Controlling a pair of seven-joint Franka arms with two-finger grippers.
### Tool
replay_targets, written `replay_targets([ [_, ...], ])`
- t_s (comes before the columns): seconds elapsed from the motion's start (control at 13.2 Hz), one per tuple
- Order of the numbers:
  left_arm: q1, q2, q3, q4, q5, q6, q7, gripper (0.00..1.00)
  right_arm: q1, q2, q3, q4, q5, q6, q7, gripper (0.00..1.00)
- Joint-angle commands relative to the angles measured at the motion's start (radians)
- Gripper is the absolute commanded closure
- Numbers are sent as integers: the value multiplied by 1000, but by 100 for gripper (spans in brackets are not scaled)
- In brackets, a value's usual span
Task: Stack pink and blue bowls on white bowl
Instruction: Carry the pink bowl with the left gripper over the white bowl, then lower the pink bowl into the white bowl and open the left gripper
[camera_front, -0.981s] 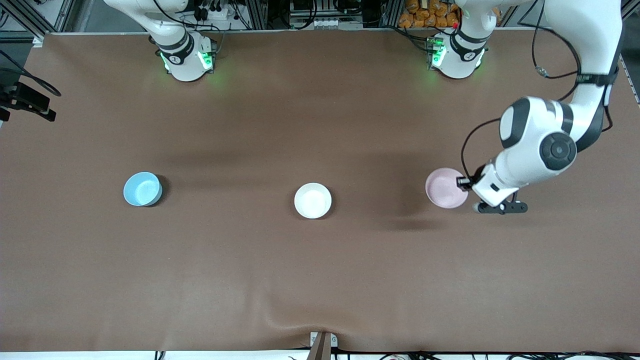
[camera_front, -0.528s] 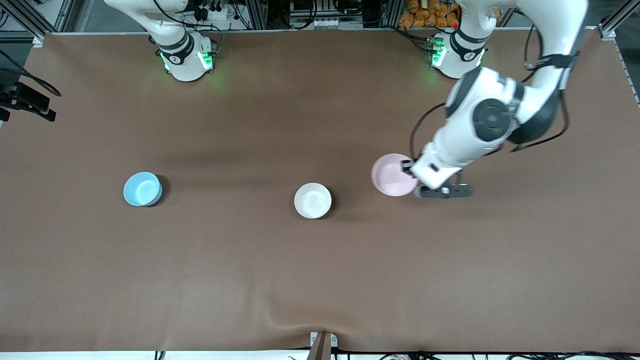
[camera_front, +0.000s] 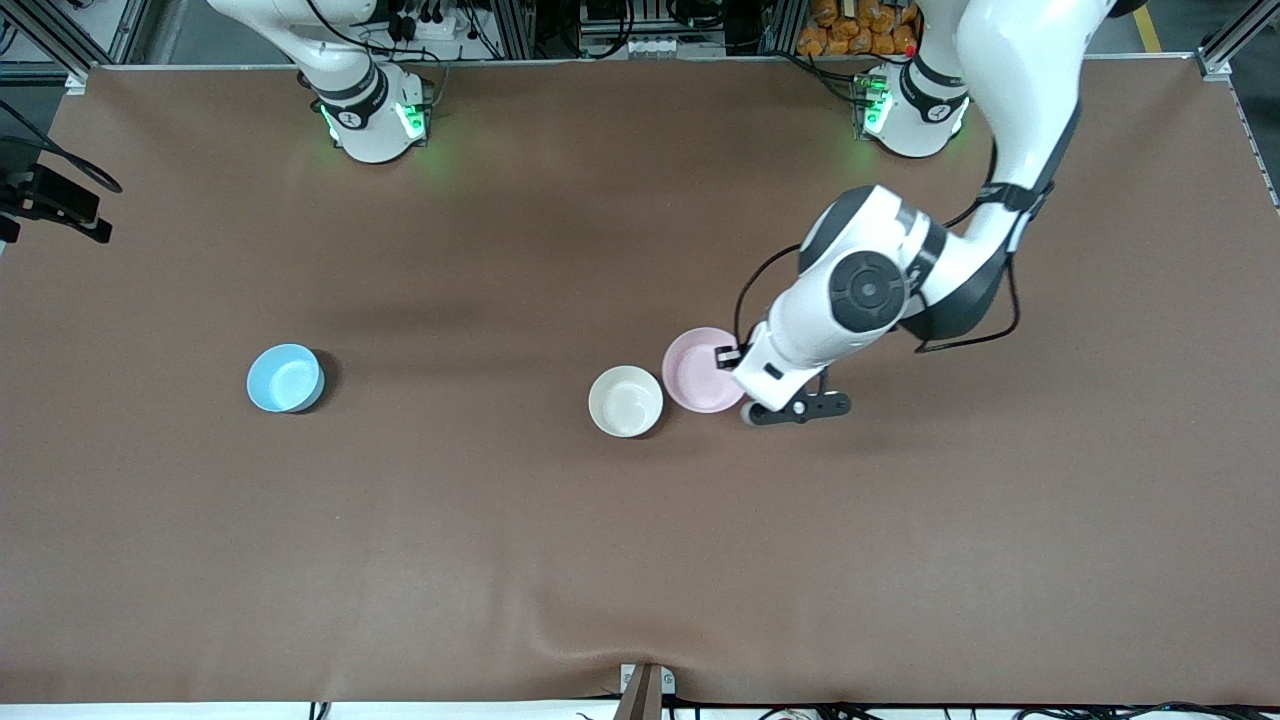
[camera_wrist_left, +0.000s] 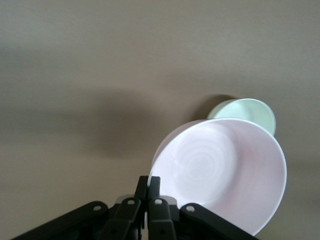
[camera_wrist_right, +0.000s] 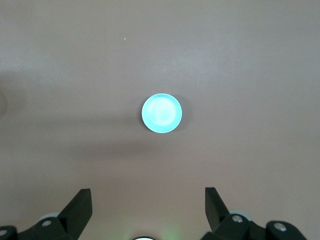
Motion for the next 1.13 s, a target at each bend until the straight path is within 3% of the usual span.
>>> replay_targets([
  [0.0, -57, 85, 9, 98, 3, -2, -61, 100, -13, 0, 8, 3, -6, -4, -7, 0],
  [0.53, -181, 202, 61, 113, 7, 243, -86, 100, -12, 0, 8, 3, -6, -4, -7, 0],
  [0.68, -220, 206, 110, 111, 7, 245, -84, 100, -10, 0, 8, 3, -6, -4, -7, 0],
  [1.06, -232, 256, 116, 113, 7, 251, -80, 100, -12, 0, 8, 3, -6, -4, -7, 0],
])
